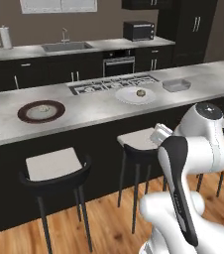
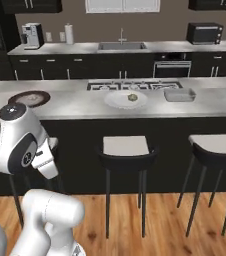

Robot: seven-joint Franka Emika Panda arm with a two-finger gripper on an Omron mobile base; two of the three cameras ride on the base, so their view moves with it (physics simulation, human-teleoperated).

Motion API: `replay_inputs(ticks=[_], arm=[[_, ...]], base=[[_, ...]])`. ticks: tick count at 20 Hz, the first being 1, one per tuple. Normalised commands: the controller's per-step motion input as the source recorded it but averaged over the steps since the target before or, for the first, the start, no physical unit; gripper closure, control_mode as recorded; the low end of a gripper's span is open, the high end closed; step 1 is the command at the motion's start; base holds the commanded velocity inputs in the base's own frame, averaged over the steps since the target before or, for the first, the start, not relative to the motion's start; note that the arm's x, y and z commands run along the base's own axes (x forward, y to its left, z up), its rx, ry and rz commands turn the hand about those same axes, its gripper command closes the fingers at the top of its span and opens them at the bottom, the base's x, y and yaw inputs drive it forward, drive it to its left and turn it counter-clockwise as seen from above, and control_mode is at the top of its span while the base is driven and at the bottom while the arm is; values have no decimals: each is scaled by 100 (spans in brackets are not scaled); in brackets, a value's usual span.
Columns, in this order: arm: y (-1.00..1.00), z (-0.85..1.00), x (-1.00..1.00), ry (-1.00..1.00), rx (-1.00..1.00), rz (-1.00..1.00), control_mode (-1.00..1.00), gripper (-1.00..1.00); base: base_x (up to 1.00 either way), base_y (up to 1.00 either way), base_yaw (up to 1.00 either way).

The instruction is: Place two dumplings into each of the tupperware containers and then place the containers in the fridge.

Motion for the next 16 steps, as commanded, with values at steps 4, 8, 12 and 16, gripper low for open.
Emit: replay_inputs(ticks=[4, 8, 12, 16], arm=[[0, 0, 0, 0, 0, 0, 100, -100], [0, 0, 0, 0, 0, 0, 100, -100], [0, 0, 0, 0, 0, 0, 100, -100], [0, 0, 0, 0, 0, 0, 100, -100]], base=[[58, 50, 20], [67, 19, 24], [59, 0, 26], [35, -13, 29]])
